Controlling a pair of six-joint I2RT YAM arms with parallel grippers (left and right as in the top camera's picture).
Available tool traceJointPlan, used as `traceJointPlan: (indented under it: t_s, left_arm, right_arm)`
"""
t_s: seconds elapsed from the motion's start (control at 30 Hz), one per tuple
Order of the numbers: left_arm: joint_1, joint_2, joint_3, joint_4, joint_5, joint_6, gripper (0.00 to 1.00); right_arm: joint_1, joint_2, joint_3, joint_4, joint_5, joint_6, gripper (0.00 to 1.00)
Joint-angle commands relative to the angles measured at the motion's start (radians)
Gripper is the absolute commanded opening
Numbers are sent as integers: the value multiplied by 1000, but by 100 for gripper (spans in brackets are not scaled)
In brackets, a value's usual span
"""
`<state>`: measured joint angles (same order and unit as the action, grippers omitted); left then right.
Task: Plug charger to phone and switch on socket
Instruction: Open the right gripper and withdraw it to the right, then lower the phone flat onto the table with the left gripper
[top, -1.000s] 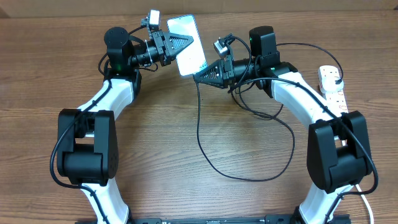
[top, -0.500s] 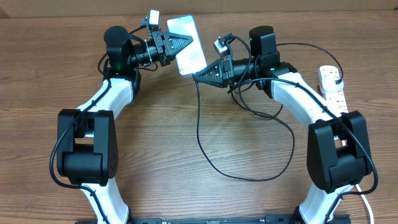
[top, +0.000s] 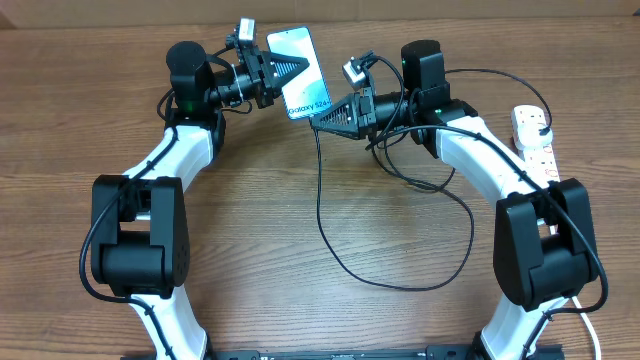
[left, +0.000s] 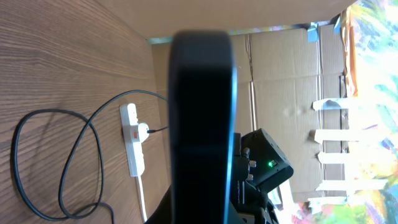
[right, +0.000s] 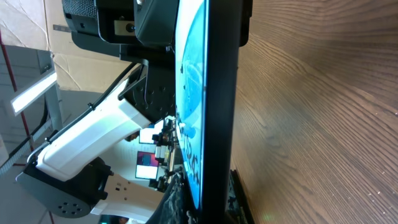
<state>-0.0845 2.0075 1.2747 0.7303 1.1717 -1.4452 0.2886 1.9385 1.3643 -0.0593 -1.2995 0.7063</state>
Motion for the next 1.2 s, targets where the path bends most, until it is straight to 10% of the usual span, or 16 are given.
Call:
traceJointPlan:
  t_s: [0.0,0.3,0.7,1.17]
  left_arm:
    - [-73,-6,-14,-1,275,-29,5]
    - [-36,-6,-14,7,222,-25,4]
    - [27,-6,-14,6,214,16,4]
    - [0,-6,-14,-406,178,483,4]
  right_arm:
    - [-15,-14,28,45,162,-7,4]
    - [-71,-62,28,100,29,-74,92]
    - [-184,-220,28,-238,188,-351,100]
    - [-182,-243,28,-647,483,-526,100]
